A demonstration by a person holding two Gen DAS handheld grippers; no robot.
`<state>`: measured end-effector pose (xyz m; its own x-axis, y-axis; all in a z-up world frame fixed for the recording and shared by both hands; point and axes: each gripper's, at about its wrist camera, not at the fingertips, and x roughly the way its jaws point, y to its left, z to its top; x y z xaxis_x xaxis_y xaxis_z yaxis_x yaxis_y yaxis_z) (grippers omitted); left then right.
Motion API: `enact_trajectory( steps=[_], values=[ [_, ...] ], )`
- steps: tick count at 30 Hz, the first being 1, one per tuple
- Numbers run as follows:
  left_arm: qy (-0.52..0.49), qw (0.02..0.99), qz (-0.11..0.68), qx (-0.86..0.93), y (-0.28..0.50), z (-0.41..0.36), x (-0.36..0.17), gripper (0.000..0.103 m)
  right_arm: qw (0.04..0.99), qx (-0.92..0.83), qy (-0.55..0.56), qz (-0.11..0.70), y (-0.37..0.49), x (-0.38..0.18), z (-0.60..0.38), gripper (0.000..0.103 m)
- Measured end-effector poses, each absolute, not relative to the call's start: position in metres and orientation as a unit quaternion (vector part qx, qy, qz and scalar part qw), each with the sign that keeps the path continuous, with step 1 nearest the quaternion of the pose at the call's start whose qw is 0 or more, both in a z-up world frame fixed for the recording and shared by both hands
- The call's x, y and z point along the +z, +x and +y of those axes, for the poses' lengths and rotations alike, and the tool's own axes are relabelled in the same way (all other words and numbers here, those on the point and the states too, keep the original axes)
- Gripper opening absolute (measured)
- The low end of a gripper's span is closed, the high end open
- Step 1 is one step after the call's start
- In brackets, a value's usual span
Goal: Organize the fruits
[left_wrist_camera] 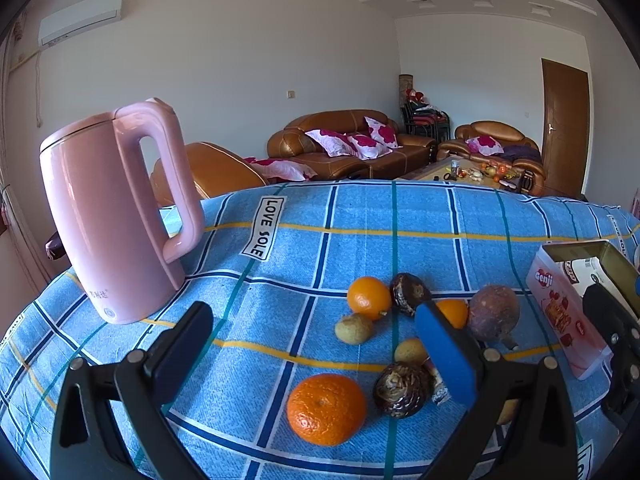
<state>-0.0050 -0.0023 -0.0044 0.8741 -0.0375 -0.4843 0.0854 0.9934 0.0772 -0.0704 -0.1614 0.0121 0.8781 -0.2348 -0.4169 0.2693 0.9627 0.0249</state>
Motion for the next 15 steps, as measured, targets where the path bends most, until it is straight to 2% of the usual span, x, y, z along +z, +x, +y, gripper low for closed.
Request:
enact_trajectory(
  steps=[15],
  values=[
    [0.046, 0.966, 0.254, -0.032, -0.0038, -0.0017, -0.0048, 0.103, 0.967, -0.13, 0.044, 0.213, -0.0694, 0.0117, -0.1616, 0.102]
  ],
)
